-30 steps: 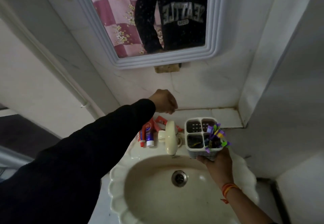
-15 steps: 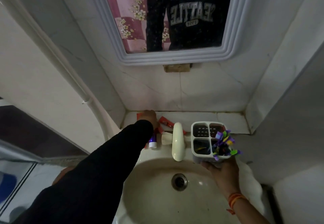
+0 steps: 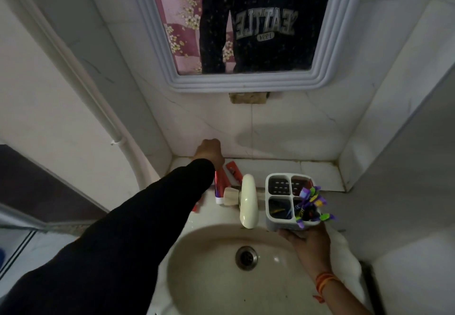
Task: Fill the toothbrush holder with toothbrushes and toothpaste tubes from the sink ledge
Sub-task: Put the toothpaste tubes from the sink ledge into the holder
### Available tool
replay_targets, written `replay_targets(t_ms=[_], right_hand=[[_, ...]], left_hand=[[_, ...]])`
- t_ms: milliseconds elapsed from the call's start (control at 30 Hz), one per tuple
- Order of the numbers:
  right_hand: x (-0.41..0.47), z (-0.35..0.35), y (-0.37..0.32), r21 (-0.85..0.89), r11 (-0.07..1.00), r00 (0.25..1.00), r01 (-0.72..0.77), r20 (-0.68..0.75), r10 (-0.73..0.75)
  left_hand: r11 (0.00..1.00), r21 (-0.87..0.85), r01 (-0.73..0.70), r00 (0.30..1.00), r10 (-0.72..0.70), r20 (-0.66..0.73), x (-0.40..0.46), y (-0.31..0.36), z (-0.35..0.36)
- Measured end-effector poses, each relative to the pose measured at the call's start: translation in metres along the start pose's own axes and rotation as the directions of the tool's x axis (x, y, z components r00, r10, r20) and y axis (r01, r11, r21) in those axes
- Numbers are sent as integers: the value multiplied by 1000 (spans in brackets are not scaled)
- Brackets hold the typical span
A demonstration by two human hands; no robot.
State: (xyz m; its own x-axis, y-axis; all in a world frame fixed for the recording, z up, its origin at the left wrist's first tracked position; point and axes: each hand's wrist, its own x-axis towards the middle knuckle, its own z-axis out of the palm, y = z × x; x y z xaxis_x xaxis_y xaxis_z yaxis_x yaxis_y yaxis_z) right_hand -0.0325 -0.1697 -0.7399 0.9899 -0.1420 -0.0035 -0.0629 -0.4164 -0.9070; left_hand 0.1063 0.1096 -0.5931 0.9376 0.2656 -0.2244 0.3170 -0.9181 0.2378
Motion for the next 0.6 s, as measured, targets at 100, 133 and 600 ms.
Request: replay_targets(t_ms=[100, 133, 600], right_hand=[[-2, 0, -2, 48, 998, 999, -37, -6, 37], [-2, 0, -3, 69, 997, 999, -38, -7, 38], [-4, -1, -5, 145, 989, 999, -38, 10, 37]], left_hand=[[993, -38, -113, 989, 109, -104, -14, 10, -25], [984, -51, -170, 972, 159, -173, -22, 15, -34], [704, -224, -674, 735, 609, -298, -104, 81, -59]])
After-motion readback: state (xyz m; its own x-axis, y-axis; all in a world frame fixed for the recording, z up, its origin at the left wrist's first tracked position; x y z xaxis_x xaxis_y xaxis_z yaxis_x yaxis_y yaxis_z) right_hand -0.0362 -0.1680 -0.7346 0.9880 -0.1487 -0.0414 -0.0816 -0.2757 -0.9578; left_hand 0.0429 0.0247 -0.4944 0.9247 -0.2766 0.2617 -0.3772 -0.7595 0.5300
